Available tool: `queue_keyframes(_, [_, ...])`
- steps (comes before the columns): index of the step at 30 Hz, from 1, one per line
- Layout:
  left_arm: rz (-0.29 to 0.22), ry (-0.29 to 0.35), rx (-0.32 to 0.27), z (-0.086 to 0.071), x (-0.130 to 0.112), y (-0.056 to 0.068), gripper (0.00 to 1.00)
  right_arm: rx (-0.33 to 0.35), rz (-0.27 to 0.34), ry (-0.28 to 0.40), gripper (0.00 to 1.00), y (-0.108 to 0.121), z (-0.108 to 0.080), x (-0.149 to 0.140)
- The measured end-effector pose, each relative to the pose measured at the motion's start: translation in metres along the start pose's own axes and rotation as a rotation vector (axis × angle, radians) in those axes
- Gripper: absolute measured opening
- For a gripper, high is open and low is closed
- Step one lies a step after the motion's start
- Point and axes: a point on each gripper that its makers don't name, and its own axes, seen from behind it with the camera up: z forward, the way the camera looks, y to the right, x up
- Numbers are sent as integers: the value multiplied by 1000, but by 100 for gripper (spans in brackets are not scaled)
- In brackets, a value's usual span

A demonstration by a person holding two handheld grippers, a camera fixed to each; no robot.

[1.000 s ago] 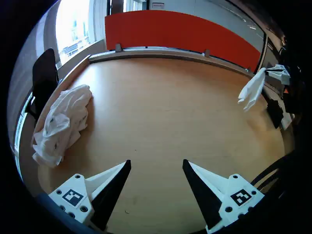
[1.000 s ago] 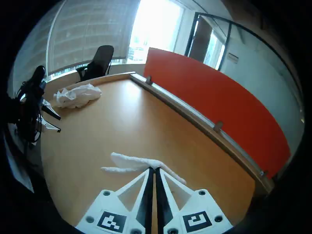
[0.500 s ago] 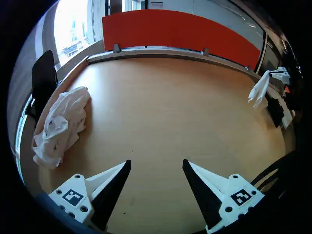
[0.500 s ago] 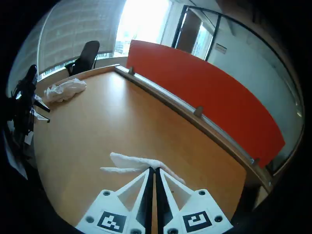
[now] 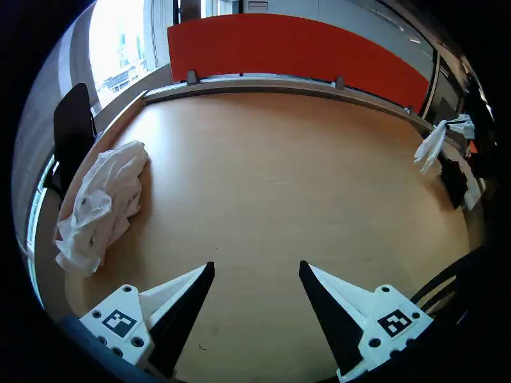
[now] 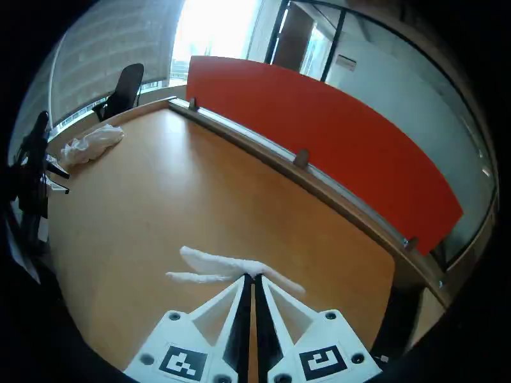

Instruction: Fold towel

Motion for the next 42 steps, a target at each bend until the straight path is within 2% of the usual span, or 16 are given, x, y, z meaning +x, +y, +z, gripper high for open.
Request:
queue_keyframes(26, [1, -11, 24, -1, -2, 6, 98, -71, 48, -97, 4, 80, -9, -50])
queue_keyframes(42, [10, -13, 30, -1, 1, 8, 99, -102, 76, -133, 4, 106, -10, -69])
